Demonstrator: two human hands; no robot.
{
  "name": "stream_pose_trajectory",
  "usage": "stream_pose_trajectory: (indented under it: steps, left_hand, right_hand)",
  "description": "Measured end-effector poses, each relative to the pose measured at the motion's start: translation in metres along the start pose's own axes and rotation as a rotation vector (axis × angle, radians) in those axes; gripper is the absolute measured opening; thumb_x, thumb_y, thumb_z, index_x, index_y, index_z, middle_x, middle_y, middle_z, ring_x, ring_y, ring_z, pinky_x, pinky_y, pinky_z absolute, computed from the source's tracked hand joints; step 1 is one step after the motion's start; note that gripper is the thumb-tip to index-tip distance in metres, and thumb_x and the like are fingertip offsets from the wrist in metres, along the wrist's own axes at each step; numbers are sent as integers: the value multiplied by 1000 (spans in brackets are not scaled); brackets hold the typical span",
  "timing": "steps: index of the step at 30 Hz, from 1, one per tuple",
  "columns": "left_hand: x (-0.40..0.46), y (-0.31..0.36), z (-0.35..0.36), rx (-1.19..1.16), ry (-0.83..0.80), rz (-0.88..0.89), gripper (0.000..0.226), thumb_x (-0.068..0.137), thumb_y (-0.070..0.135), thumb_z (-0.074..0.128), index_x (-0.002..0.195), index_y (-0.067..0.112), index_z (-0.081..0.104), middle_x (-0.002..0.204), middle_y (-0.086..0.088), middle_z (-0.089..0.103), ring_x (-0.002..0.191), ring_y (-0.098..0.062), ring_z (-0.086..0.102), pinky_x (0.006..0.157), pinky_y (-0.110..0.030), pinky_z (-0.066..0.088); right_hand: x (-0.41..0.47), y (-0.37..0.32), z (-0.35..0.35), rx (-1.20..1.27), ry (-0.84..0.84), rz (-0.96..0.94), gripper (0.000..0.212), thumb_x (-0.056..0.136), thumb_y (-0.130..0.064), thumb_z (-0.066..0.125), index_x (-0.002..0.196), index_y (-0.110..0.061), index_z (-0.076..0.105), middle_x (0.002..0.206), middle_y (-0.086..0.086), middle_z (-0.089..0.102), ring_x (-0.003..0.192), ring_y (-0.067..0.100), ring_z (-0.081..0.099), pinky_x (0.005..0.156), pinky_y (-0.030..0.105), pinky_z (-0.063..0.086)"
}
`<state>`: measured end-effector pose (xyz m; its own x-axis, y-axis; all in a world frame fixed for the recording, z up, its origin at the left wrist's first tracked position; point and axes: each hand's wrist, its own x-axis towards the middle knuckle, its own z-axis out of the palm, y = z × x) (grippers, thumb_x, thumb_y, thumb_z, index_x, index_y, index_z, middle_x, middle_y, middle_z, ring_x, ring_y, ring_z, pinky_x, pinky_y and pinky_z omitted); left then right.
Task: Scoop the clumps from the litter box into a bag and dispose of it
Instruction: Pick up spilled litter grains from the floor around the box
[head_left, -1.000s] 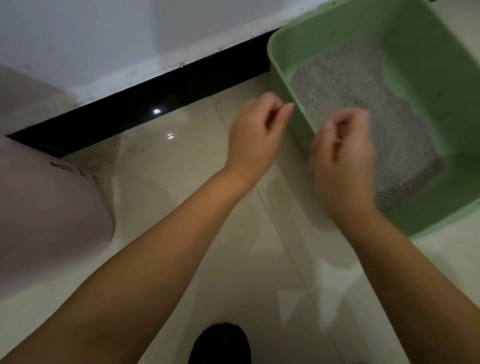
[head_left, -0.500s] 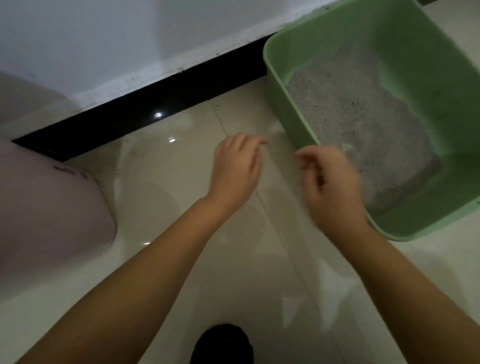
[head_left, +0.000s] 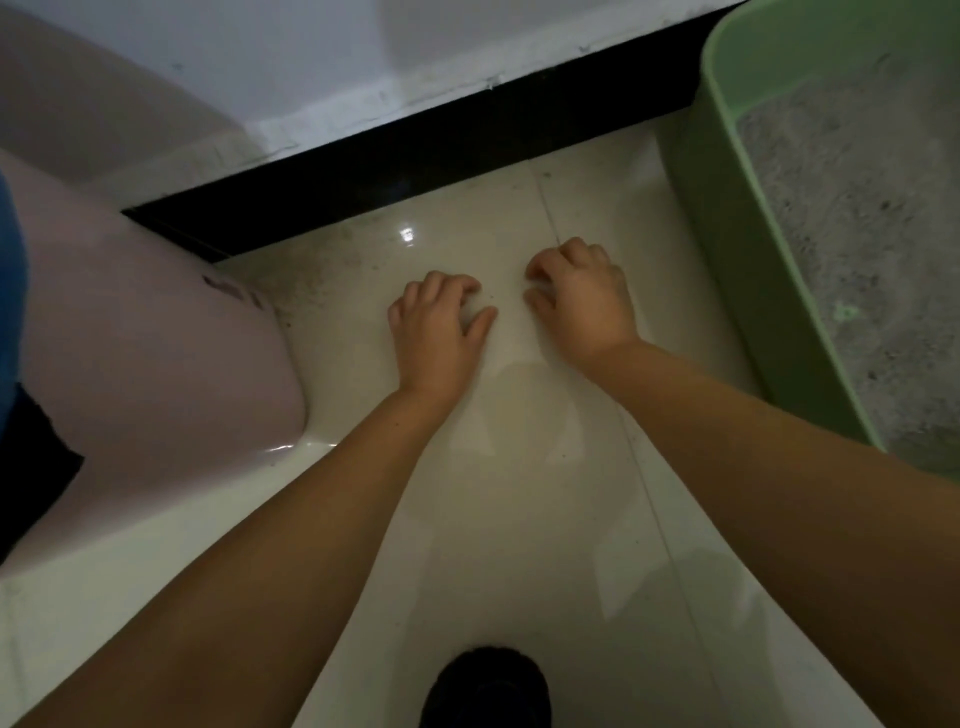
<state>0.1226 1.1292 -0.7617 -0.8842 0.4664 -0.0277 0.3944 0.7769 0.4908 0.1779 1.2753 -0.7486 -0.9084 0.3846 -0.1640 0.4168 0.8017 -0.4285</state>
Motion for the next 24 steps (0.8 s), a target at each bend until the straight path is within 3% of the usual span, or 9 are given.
stream_pose_trajectory:
  steps: [5, 9, 11, 13, 16, 18, 20, 24]
  left_hand:
    - [9, 6, 5, -12, 22, 57, 18, 85, 28, 62, 99, 17, 67, 101, -2, 62, 99, -23, 52, 81, -27, 24]
    - [14, 8, 7, 23, 54, 131, 11, 85, 22, 62, 86, 12, 68, 91, -7, 63, 90, -28, 54, 73, -25, 18]
    - [16, 8, 7, 62, 52, 142, 11, 84, 18, 62, 82, 8, 67, 87, -11, 63, 88, -31, 55, 71, -25, 19]
    - [18, 8, 7, 102, 41, 163, 11, 83, 15, 63, 79, 5, 66, 83, -15, 63, 84, -34, 57, 71, -29, 24]
    - [20, 9, 5, 134, -16, 201, 13, 85, 12, 59, 81, 0, 65, 85, -21, 62, 85, -37, 57, 77, -36, 34]
    - [20, 13, 2, 97, -78, 188, 15, 89, 10, 55, 87, -3, 64, 92, -23, 61, 92, -37, 55, 81, -39, 38]
    - [17, 26, -4, -16, -75, 177, 15, 91, 9, 53, 90, -3, 62, 95, -23, 60, 94, -35, 53, 81, -36, 38]
    - [8, 97, -19, -320, 40, 294, 13, 89, 9, 54, 85, -2, 60, 86, -18, 59, 84, -27, 53, 71, -24, 34]
  right_hand:
    - [2, -3, 4, 26, 59, -84, 20, 90, -18, 56, 104, -8, 65, 109, 14, 58, 106, 34, 49, 85, 37, 36]
    - [3, -5, 4, -99, 26, -130, 16, 86, -5, 52, 94, -2, 65, 99, 19, 60, 96, 37, 54, 77, 38, 38]
    - [4, -11, 2, -176, -9, -135, 23, 73, 6, 41, 78, 2, 63, 81, 23, 61, 78, 37, 60, 65, 35, 44]
    - [2, -17, -6, -271, -27, -170, 38, 63, 2, 25, 72, 4, 61, 72, 22, 60, 67, 36, 62, 57, 33, 48]
    - [-6, -19, -12, -401, -177, -158, 58, 70, 2, 13, 115, 5, 49, 116, 26, 52, 110, 39, 49, 86, 43, 40]
    - [-16, -16, -16, -382, -212, -75, 48, 79, 9, 22, 123, 3, 42, 126, 24, 46, 118, 37, 42, 93, 42, 36]
    - [-26, -11, -28, -266, -128, -20, 41, 80, 12, 37, 119, 2, 44, 124, 23, 47, 116, 35, 43, 92, 37, 36]
    - [-51, 8, -80, 51, 201, -2, 19, 88, 5, 39, 102, 2, 50, 108, 20, 51, 102, 33, 45, 74, 29, 28]
